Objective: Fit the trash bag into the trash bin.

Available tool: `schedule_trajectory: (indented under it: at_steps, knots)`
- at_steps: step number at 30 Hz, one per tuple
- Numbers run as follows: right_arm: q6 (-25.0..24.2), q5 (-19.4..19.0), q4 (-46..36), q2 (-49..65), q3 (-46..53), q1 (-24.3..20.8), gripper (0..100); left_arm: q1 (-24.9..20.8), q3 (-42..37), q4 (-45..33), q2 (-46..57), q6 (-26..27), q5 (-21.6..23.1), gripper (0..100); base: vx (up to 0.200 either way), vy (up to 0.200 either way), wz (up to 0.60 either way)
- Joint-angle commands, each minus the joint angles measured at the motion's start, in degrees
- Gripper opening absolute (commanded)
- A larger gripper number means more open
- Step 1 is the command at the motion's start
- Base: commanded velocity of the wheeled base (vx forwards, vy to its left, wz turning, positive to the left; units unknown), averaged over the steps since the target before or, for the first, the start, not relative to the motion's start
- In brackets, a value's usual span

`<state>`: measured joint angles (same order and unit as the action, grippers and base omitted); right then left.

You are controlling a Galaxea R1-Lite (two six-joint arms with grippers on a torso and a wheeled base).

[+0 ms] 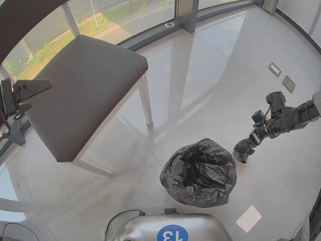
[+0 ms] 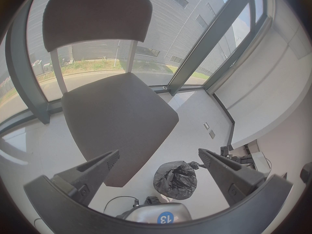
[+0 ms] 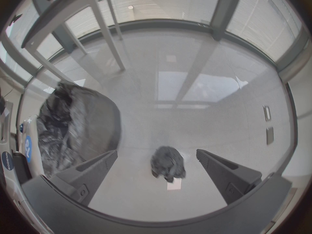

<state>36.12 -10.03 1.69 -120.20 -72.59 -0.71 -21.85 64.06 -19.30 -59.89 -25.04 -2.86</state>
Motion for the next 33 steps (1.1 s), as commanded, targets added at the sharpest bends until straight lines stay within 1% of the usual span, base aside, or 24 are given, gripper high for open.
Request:
schedule_trajectory:
  at_steps: [1,6,8,9,13,15,22,29,33]
  knots:
    - [0.18,1.16,0.24,-5.84,-0.88,3.34,100,0.05,-0.78,0.58,-0.75,2.28,-0.48,100,0.000,0.000,0.00]
    - [0.27,1.42,1.03,-9.70,-1.41,4.84,100,0.14,-1.66,4.44,-1.28,2.36,-0.04,100,0.000,0.000,0.00]
    - [0.27,1.42,1.03,-9.70,-1.41,4.84,100,0.14,-1.66,4.44,-1.28,2.36,-0.04,100,0.000,0.000,0.00]
    - [0.35,1.42,1.65,-12.16,-3.69,5.01,100,0.22,-1.48,6.55,-1.98,2.36,-0.04,100,0.000,0.000,0.00]
    - [0.53,1.42,1.73,-15.15,-7.03,4.93,100,0.14,-1.66,6.73,-2.25,3.51,-0.21,100,0.000,0.000,0.00]
    - [0.62,1.42,1.73,-17.26,-9.67,4.93,100,0.31,-2.80,6.99,-2.16,5.44,-0.56,100,0.000,0.000,0.00]
    - [0.62,1.42,1.73,-20.07,-13.10,4.93,100,0.31,-4.21,11.21,-2.16,5.70,-0.04,100,0.000,0.000,0.00]
    - [0.62,1.42,1.56,-22.97,-16.79,4.75,100,0.31,-4.30,11.56,-2.25,5.70,0.05,100,0.000,0.000,0.00]
    - [0.71,1.42,1.47,-23.59,-17.32,4.93,100,0.40,-4.56,11.56,-2.25,5.62,0.05,100,0.000,0.000,0.00]
